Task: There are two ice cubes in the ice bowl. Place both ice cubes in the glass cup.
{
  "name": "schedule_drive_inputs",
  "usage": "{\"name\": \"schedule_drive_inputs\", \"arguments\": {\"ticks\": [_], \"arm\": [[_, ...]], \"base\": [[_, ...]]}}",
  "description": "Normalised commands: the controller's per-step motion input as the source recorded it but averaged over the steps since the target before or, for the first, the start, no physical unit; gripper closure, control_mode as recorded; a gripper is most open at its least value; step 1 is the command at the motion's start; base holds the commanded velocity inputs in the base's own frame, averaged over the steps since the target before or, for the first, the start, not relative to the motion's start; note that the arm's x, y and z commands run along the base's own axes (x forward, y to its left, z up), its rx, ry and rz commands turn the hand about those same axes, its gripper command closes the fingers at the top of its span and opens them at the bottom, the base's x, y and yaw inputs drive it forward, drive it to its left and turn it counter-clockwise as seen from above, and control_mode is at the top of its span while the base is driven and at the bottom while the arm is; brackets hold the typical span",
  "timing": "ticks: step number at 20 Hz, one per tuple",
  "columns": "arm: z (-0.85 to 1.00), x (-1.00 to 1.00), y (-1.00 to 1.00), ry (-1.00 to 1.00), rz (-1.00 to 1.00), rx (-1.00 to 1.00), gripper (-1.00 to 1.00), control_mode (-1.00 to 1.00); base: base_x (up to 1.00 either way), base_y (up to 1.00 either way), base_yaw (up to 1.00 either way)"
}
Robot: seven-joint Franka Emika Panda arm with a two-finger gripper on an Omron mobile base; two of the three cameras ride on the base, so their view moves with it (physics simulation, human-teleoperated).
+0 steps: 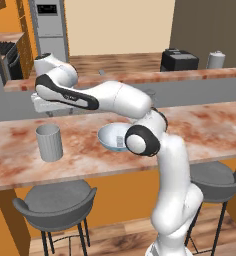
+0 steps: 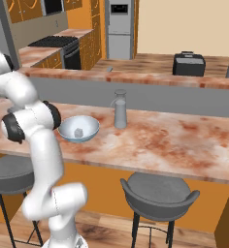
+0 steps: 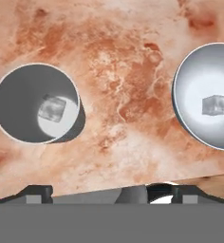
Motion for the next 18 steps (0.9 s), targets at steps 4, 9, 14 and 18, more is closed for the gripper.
{"name": "schedule_drive_inputs", "arguments": {"ticks": [4, 9, 14, 18], "arm": [[-0.23, -0.93, -1.0, 0.0, -0.01, 0.14, -1.0, -1.0], [-0.31, -0.93, -1.0, 0.0, -0.04, 0.17, -1.0, -1.0], [-0.09, -0.3, -1.0, 0.0, -0.13, 0.18, -1.0, -1.0], [0.06, 0.09, -1.0, 0.03, -0.18, 0.21, -1.0, -1.0]], "base": [[0.0, 0.0, 0.0], [0.0, 0.0, 0.0], [0.0, 0.0, 0.0], [0.0, 0.0, 0.0]]}}
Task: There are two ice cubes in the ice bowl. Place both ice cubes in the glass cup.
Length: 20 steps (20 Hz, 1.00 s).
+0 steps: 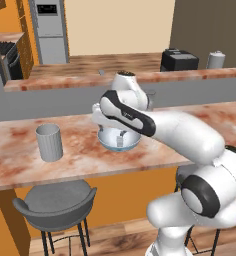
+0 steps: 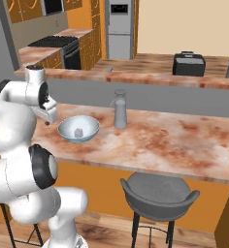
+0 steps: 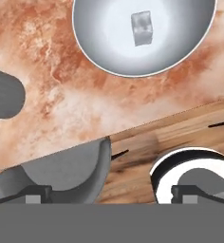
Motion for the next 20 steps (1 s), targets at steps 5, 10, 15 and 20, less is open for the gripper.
{"name": "schedule_drive_inputs", "arguments": {"ticks": [5, 10, 15, 20], "arm": [[0.29, 0.37, -0.96, 0.23, -0.19, 0.19, -1.0, -1.0], [-0.01, 0.26, -0.69, 0.3, -0.12, 0.01, -1.0, -1.0], [-0.18, 0.14, -0.06, 0.0, 0.04, -0.08, -1.0, -1.0], [-0.64, 0.35, 0.0, -0.03, 0.16, -0.2, -1.0, -1.0]], "base": [[0.0, 0.0, 0.0], [0.0, 0.0, 0.0], [0.0, 0.0, 0.0], [0.0, 0.0, 0.0]]}}
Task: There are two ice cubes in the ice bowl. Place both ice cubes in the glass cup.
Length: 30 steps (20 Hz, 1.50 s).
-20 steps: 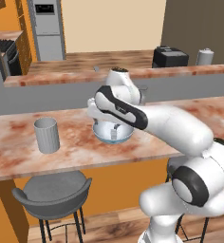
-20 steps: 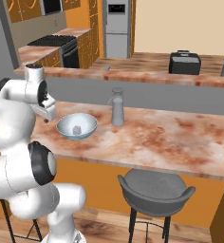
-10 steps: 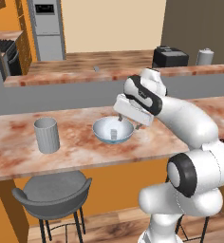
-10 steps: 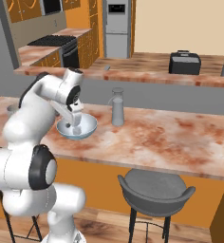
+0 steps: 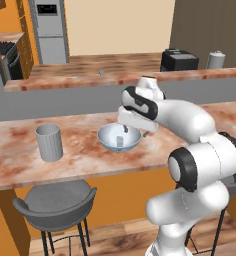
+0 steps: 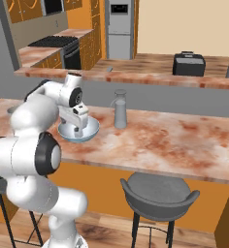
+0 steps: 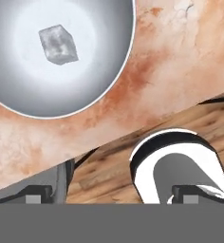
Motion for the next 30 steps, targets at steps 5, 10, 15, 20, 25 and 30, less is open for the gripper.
{"name": "schedule_drive_inputs", "arguments": {"ticks": [5, 10, 15, 20, 25, 30], "arm": [[-0.26, 0.49, 0.0, 0.0, 0.08, 0.0, -1.0, -1.0], [-0.02, 0.77, 0.0, 0.0, 0.0, 0.0, -1.0, -1.0], [-0.15, 0.63, 0.01, 0.0, 0.0, 0.0, -1.0, -1.0], [-0.42, 0.31, 0.05, 0.0, 0.03, 0.0, -1.0, -1.0], [-0.38, 0.16, 0.08, 0.0, 0.03, 0.0, -1.0, -1.0], [-0.26, 0.0, 0.13, 0.0, 0.05, 0.0, -1.0, -1.0]], "base": [[0.0, 0.0, 0.0], [0.0, 0.0, 0.0], [0.0, 0.0, 0.0], [0.0, 0.0, 0.0], [0.0, 0.0, 0.0], [0.0, 0.0, 0.0]]}}
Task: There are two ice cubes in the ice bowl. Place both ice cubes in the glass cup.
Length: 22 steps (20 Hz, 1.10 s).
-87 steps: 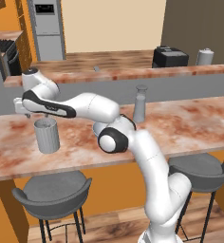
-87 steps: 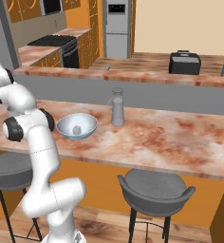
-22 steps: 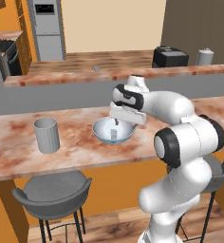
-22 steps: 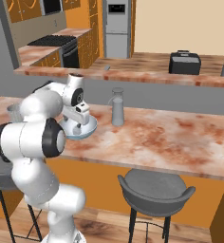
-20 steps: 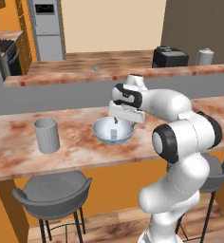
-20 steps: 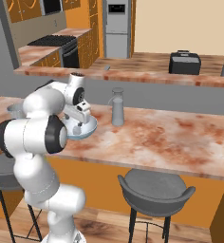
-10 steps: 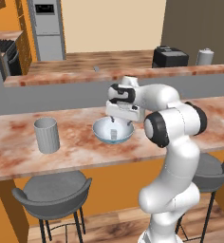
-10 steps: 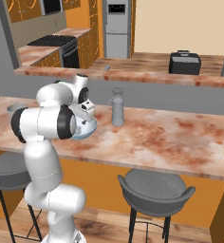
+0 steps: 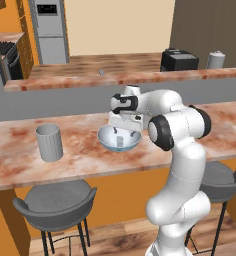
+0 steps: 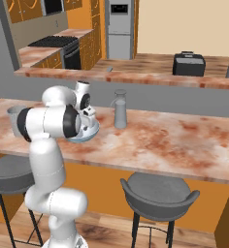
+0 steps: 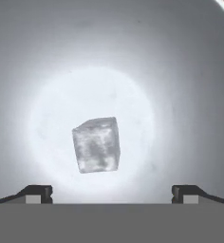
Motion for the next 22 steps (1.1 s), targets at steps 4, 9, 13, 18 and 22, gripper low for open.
{"name": "schedule_drive_inputs", "arguments": {"ticks": [4, 9, 13, 18, 22], "arm": [[-0.27, 0.0, 0.1, 0.0, 0.07, 0.0, -1.0, -1.0], [-0.38, 0.0, 0.0, 0.0, 0.07, -0.01, -1.0, -1.0], [-0.43, 0.07, 0.0, 0.0, 0.07, -0.03, -1.0, -1.0], [-0.33, 0.19, 0.0, 0.0, 0.05, -0.01, -1.0, -1.0], [-0.29, 0.23, 0.0, 0.0, 0.03, 0.0, -1.0, -1.0]], "base": [[0.0, 0.0, 0.0], [0.0, 0.0, 0.0], [0.0, 0.0, 0.0], [0.0, 0.0, 0.0], [0.0, 0.0, 0.0]]}}
